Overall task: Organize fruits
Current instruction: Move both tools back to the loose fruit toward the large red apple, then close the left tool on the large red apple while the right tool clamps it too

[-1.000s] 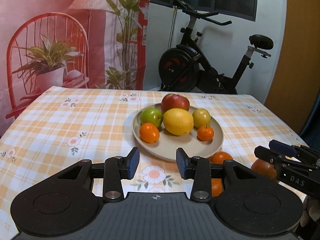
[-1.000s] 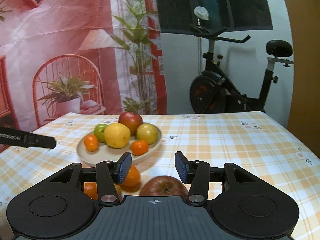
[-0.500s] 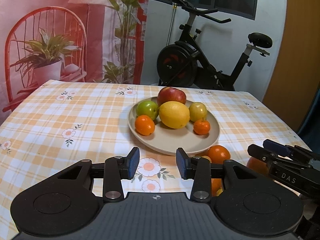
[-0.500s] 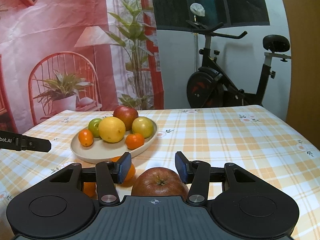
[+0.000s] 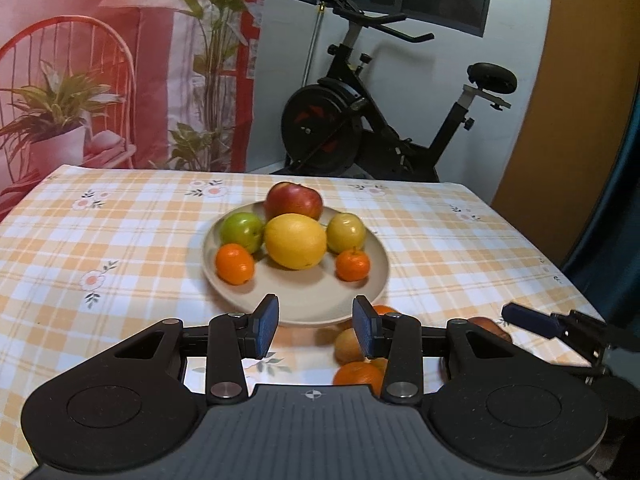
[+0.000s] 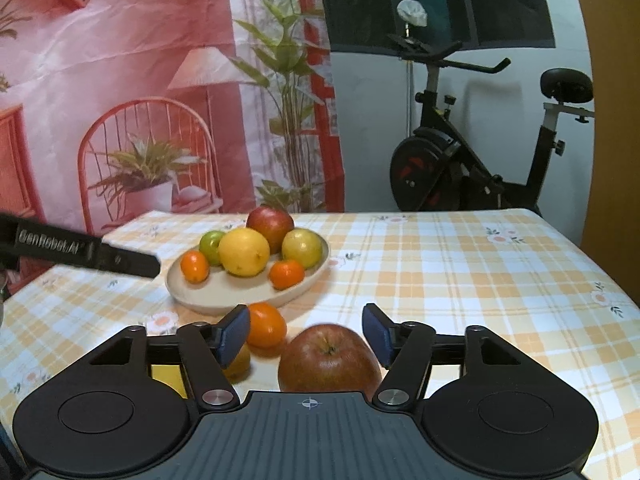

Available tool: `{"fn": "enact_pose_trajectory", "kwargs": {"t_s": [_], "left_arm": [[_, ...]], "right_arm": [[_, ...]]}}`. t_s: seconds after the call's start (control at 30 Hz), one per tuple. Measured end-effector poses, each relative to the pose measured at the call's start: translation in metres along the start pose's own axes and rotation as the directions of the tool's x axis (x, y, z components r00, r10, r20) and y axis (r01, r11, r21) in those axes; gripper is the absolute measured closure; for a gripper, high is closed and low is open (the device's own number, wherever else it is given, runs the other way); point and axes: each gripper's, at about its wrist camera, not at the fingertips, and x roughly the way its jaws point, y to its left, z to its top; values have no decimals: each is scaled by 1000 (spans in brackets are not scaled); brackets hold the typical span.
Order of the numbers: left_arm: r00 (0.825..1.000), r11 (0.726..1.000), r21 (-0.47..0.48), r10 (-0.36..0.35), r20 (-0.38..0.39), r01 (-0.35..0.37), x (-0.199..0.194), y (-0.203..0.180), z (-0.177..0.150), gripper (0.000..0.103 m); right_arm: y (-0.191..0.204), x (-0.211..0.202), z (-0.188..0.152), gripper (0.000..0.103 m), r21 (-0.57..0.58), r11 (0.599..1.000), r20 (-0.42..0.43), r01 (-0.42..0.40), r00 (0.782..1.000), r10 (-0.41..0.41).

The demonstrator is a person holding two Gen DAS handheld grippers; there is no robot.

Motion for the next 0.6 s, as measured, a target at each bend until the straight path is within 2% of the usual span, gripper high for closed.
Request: {"fn": "enact_pose_trajectory", "kwargs": {"t_s": [0.27,0.6], "left_arm": [[999,999,-4,-40,-36,40,10,-15,5,59],[991,994,25,-103,-83,105,20,-38,7,57]], "right_arm": [[-8,-8,-10,39,-13,1000,-55,12,998,-13],[-19,-9,-18,39,28,1000,-81,3,997,0]]}}
